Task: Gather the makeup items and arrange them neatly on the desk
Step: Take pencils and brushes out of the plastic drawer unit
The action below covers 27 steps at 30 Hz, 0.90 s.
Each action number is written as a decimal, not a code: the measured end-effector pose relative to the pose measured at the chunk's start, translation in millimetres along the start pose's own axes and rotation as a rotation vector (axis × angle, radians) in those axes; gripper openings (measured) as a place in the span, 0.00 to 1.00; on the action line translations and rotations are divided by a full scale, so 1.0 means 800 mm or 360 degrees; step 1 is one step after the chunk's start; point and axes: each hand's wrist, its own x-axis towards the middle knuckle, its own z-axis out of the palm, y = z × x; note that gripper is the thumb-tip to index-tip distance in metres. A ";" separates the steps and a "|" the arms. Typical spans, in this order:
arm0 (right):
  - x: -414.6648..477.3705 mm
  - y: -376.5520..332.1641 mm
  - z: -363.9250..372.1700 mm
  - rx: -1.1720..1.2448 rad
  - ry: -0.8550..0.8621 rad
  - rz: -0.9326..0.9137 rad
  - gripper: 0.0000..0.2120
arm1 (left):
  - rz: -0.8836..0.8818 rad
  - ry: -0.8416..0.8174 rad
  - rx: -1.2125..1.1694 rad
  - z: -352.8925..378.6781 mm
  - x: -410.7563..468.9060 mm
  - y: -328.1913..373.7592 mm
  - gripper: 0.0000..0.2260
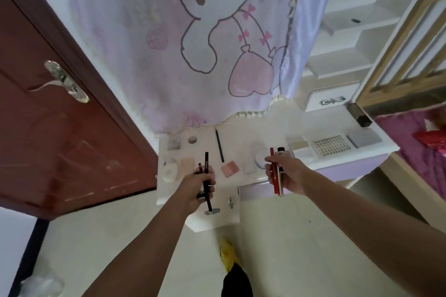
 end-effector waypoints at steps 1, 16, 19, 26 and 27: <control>0.016 -0.008 0.006 0.0004 0.0012 0.0008 0.02 | 0.0005 0.0005 0.0003 -0.002 0.014 0.012 0.07; 0.236 -0.094 0.098 -0.0595 0.0433 0.0119 0.04 | -0.0162 0.0243 0.0299 -0.017 0.256 0.130 0.05; 0.288 -0.101 0.101 -0.0978 0.0498 0.0124 0.06 | -0.0193 0.0297 0.0380 -0.007 0.291 0.126 0.05; 0.385 -0.105 0.118 -0.1397 0.0374 0.0274 0.08 | -0.0287 0.0537 0.0736 0.012 0.359 0.106 0.06; 0.393 -0.105 0.122 -0.1480 0.0344 0.0269 0.09 | -0.0290 0.0560 0.0792 0.014 0.365 0.104 0.05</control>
